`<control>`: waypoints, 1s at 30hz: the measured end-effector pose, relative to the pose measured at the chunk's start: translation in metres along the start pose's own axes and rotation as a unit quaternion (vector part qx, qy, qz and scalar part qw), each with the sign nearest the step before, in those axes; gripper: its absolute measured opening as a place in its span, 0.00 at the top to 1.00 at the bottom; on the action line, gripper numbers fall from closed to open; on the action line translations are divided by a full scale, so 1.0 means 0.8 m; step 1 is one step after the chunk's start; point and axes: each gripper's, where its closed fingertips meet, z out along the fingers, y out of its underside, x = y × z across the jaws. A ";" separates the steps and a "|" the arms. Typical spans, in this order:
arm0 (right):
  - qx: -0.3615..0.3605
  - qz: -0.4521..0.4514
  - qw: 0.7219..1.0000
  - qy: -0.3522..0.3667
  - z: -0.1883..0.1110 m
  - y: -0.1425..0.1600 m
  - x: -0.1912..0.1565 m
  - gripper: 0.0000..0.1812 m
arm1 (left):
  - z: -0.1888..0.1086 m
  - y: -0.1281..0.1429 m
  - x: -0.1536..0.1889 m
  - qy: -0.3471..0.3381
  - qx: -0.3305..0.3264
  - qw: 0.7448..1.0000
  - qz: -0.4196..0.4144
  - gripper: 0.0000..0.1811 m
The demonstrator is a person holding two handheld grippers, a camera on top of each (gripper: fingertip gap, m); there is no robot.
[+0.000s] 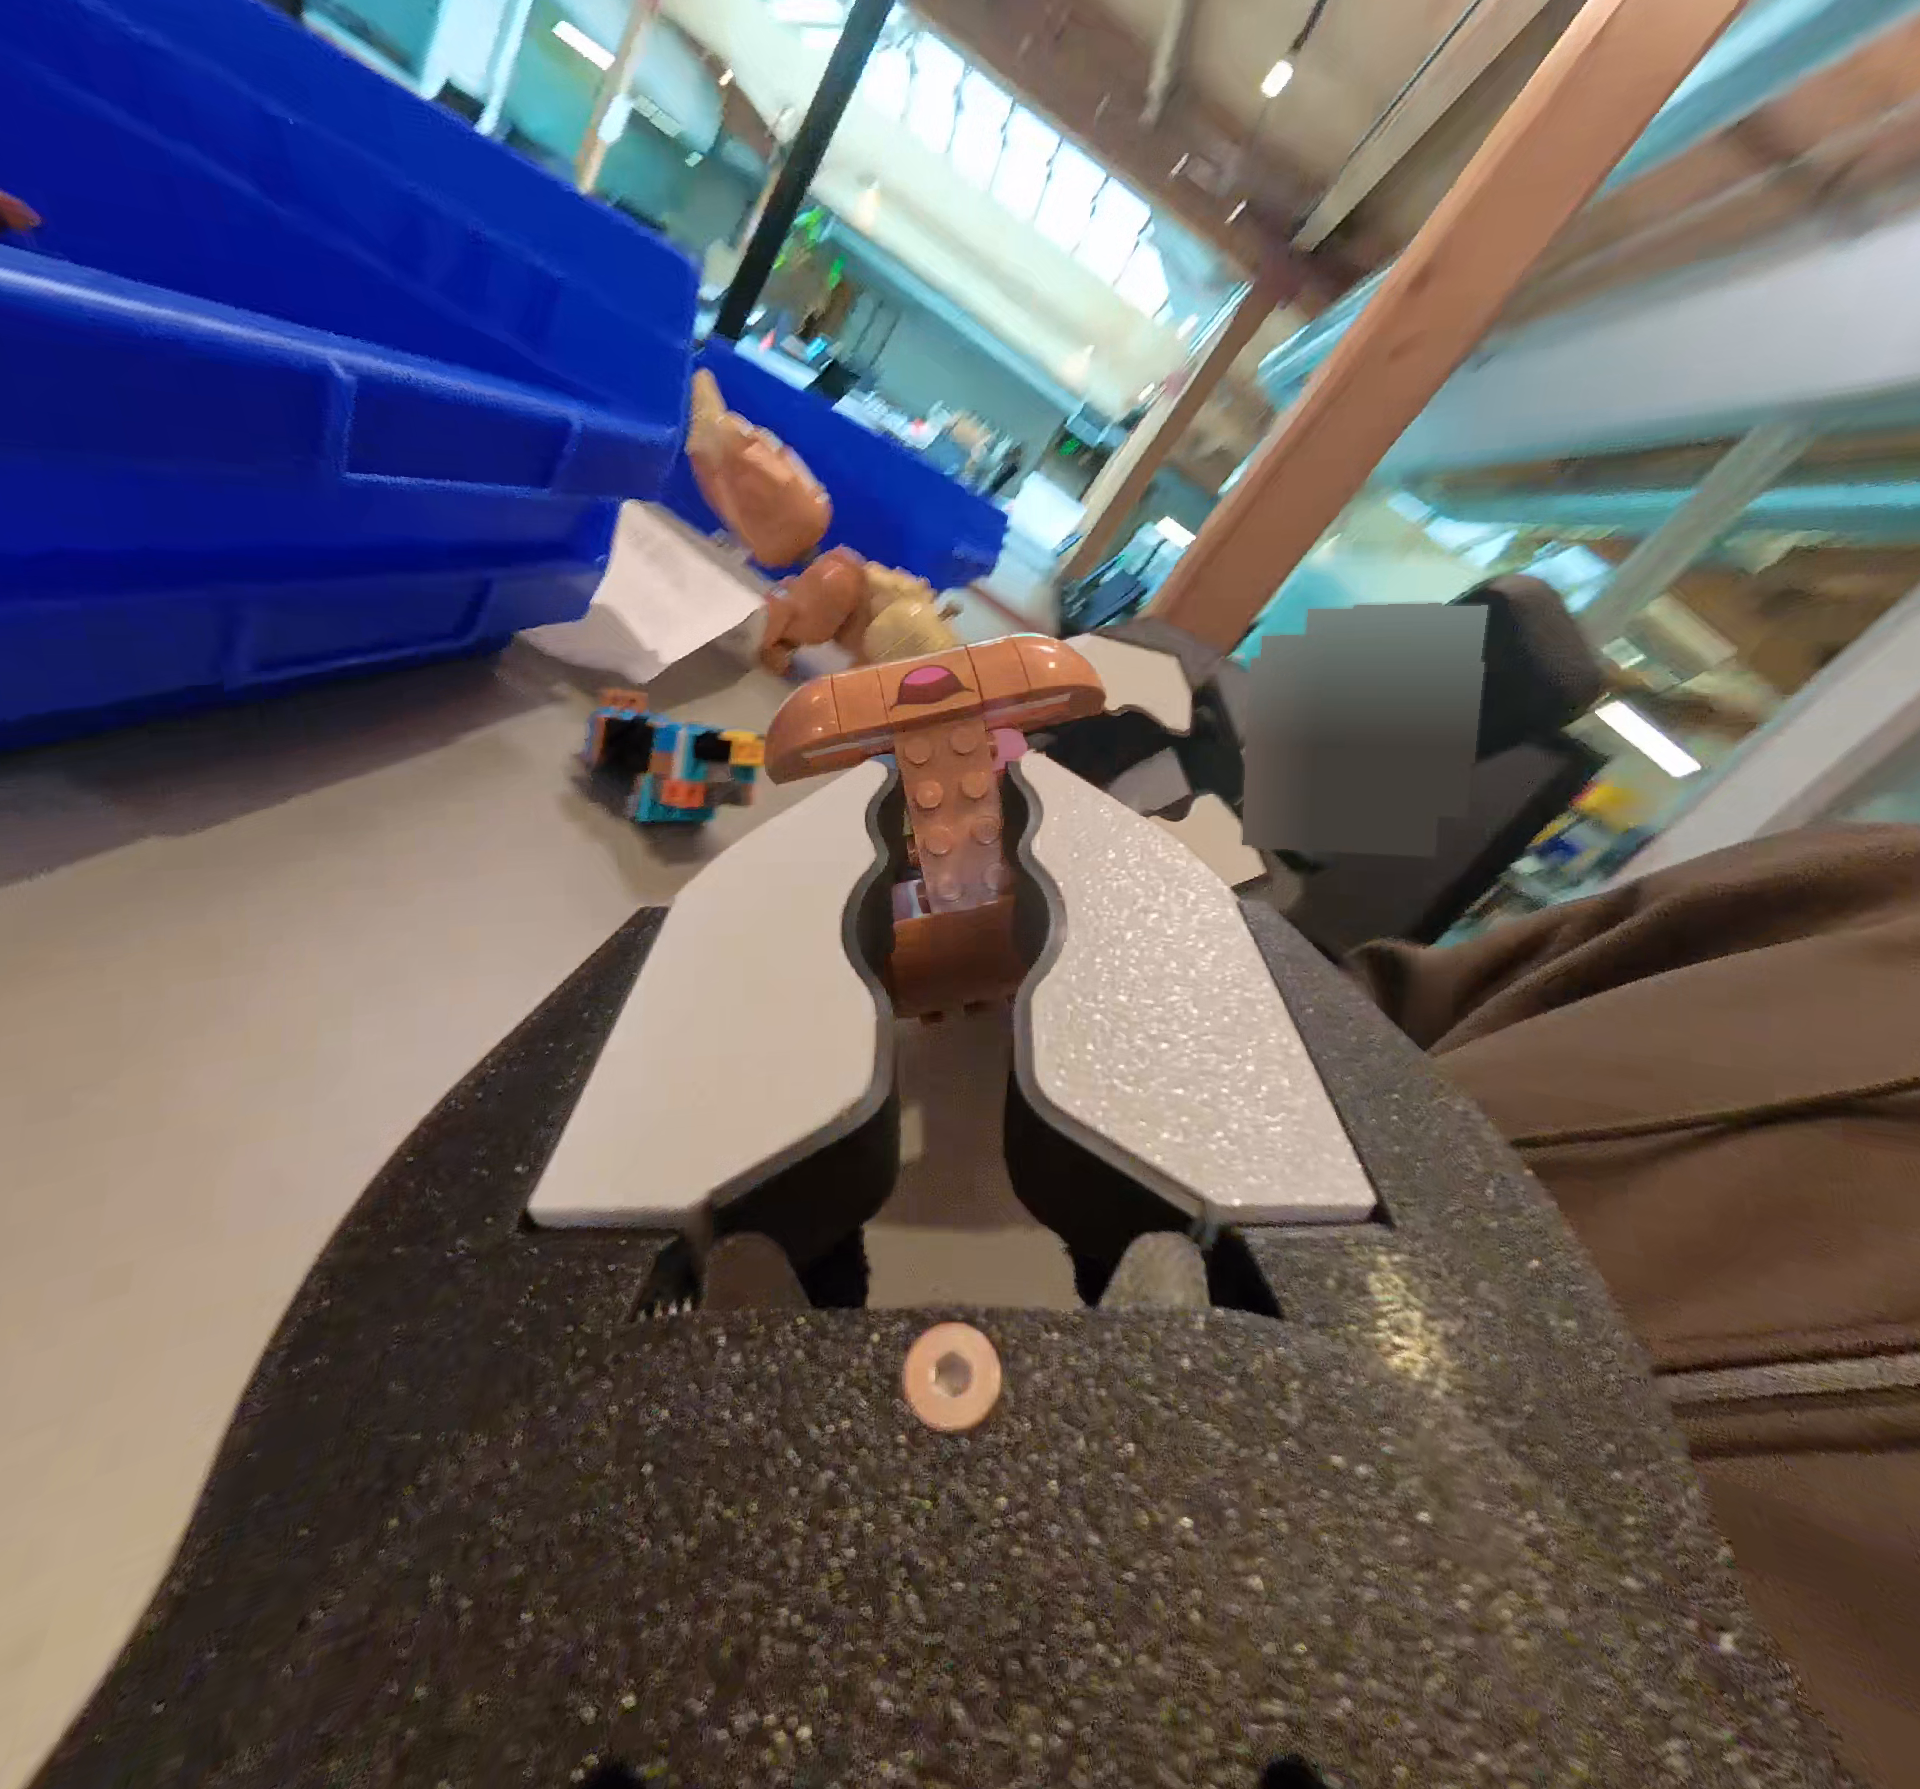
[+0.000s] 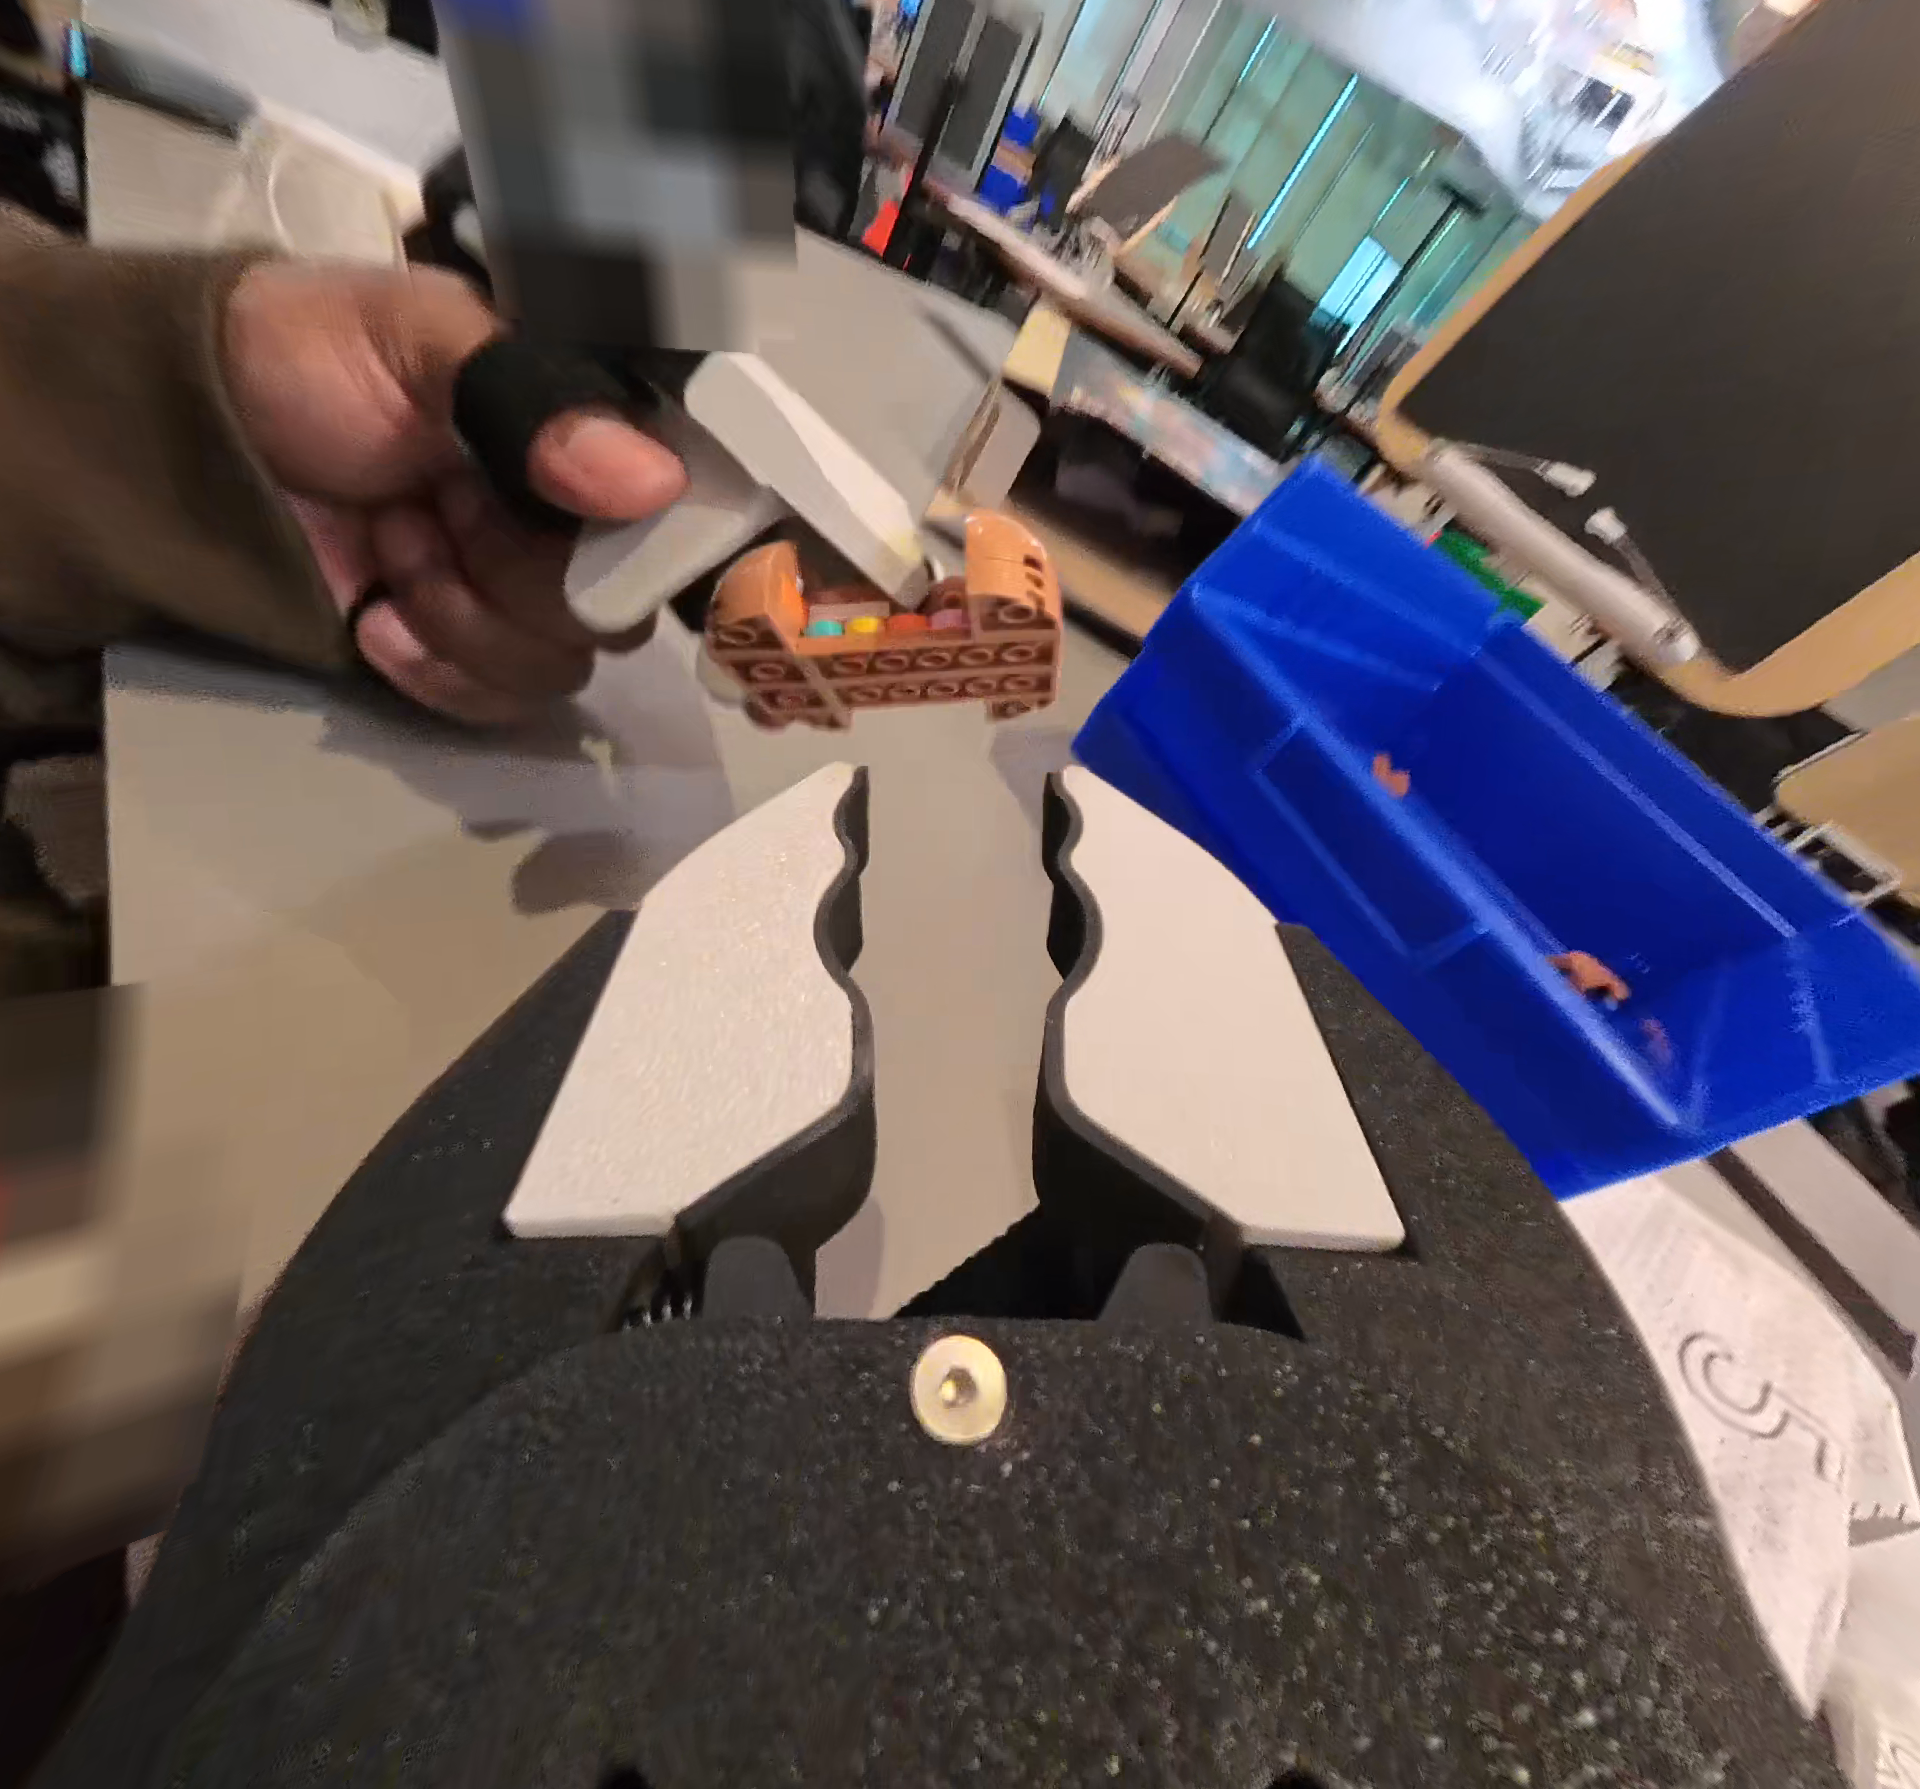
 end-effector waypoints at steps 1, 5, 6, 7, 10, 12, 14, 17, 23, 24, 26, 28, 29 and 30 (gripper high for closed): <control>0.017 0.000 1.000 0.009 -0.001 -0.011 0.002 0.83 | -0.002 -0.004 0.004 0.017 0.013 1.000 -0.012 0.90; 0.070 0.020 0.997 0.012 -0.004 -0.044 0.004 0.84 | -0.005 -0.008 0.013 0.049 0.030 0.998 -0.025 0.90; 0.076 0.024 0.997 0.013 -0.004 -0.049 0.005 0.85 | -0.005 -0.009 0.015 0.055 0.033 0.998 -0.028 0.90; 0.081 0.025 0.996 0.014 -0.004 -0.053 0.005 0.85 | -0.005 -0.008 0.016 0.057 0.032 0.997 -0.029 0.90; 0.084 0.016 0.996 0.016 -0.002 -0.059 0.006 0.84 | -0.004 -0.007 0.017 0.058 0.029 0.998 -0.025 0.90; 0.082 0.005 0.996 0.021 0.000 -0.060 0.006 0.85 | -0.002 -0.004 0.018 0.058 0.023 0.998 -0.022 0.90; 0.080 -0.005 0.996 0.025 0.002 -0.059 0.006 0.86 | -0.001 -0.002 0.019 0.058 0.015 0.998 -0.018 0.90; 0.070 -0.017 0.997 0.028 0.006 -0.055 0.006 0.90 | 0.001 0.002 0.020 0.059 0.006 0.998 -0.014 0.90; 0.100 0.004 0.995 0.027 0.007 -0.062 0.008 0.90 | -0.003 -0.005 0.025 0.083 0.028 0.995 -0.042 0.90; 0.110 0.022 0.994 0.020 0.007 -0.064 0.009 0.91 | -0.003 -0.006 0.026 0.091 0.033 0.994 -0.049 0.90; 0.132 0.064 0.989 0.002 0.007 -0.068 0.010 0.90 | -0.004 -0.009 0.030 0.109 0.043 0.991 -0.067 0.90; 0.151 0.103 0.983 -0.017 0.006 -0.071 0.012 0.90 | -0.006 -0.013 0.033 0.130 0.052 0.986 -0.089 0.90; 0.161 0.122 0.979 -0.026 0.005 -0.071 0.013 0.90 | -0.008 -0.014 0.034 0.140 0.057 0.984 -0.098 0.91; 0.168 0.140 0.975 -0.034 0.004 -0.071 0.014 0.90 | -0.009 -0.016 0.035 0.149 0.064 0.981 -0.106 0.91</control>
